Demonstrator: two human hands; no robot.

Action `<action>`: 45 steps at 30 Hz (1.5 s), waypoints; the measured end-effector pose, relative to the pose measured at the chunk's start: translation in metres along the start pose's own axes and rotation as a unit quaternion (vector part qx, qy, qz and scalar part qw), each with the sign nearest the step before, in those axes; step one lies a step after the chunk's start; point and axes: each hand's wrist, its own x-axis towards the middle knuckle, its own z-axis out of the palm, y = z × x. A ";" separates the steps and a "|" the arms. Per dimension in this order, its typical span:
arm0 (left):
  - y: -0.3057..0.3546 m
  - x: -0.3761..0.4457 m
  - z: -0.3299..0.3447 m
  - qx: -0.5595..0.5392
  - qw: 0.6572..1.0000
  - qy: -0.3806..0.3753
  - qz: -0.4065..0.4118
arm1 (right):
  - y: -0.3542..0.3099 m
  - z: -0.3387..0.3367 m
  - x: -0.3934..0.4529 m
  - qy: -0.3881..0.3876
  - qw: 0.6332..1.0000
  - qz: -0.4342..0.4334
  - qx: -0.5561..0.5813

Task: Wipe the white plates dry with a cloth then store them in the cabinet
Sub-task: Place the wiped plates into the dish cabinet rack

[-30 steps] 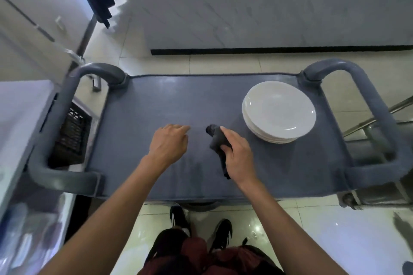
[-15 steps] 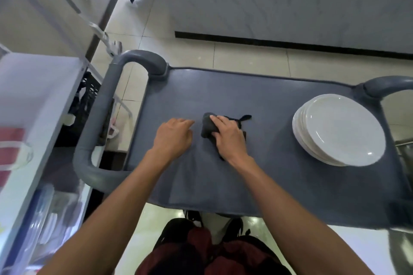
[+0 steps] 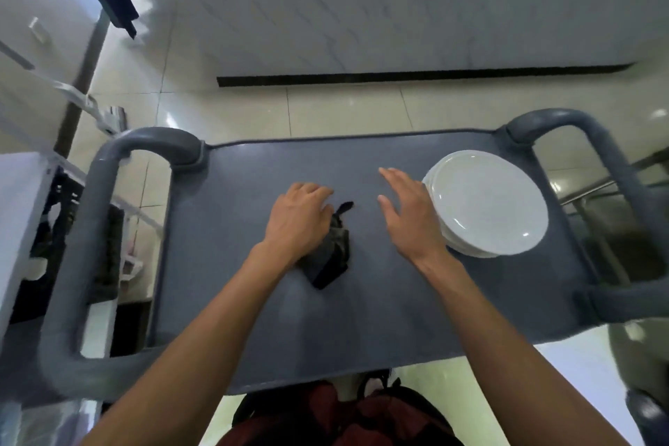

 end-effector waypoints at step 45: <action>0.247 0.083 0.117 -0.538 0.779 0.111 -0.303 | 0.208 -0.133 -0.002 0.082 0.898 0.299 0.311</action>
